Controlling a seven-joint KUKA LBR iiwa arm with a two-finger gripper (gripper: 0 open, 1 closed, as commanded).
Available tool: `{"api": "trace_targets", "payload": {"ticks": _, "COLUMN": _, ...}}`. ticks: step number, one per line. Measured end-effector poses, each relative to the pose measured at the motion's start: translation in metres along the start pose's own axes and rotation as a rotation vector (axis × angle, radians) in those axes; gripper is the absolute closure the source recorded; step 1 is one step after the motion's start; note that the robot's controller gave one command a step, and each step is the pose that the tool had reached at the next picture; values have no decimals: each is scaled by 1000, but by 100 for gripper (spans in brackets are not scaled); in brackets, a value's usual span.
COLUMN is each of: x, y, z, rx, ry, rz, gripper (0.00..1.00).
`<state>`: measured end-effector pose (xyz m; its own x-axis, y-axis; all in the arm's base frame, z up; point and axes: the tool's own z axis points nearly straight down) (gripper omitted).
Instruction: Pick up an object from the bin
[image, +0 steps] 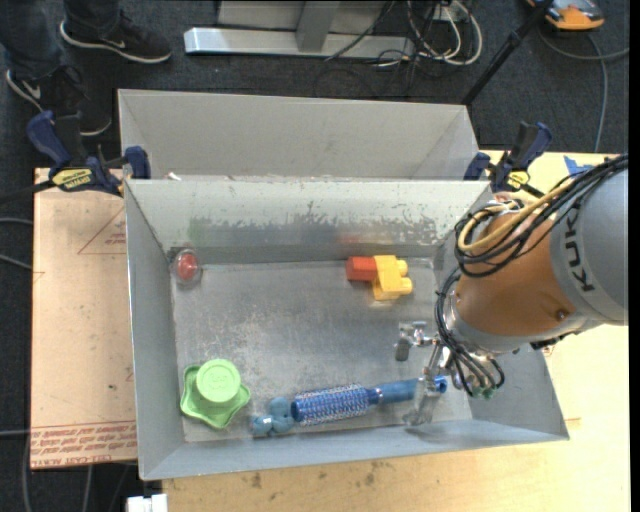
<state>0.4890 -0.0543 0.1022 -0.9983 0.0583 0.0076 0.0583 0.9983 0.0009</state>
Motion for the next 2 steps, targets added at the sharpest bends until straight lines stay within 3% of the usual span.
{"api": "trace_targets", "payload": {"ticks": 1, "x": -2, "y": 1, "z": -4, "rx": 0, "ry": -8, "rz": -4, "gripper": 100}}
{"api": "trace_targets", "payload": {"ticks": 2, "x": -2, "y": 1, "z": -4, "rx": 0, "ry": -8, "rz": -4, "gripper": 0}}
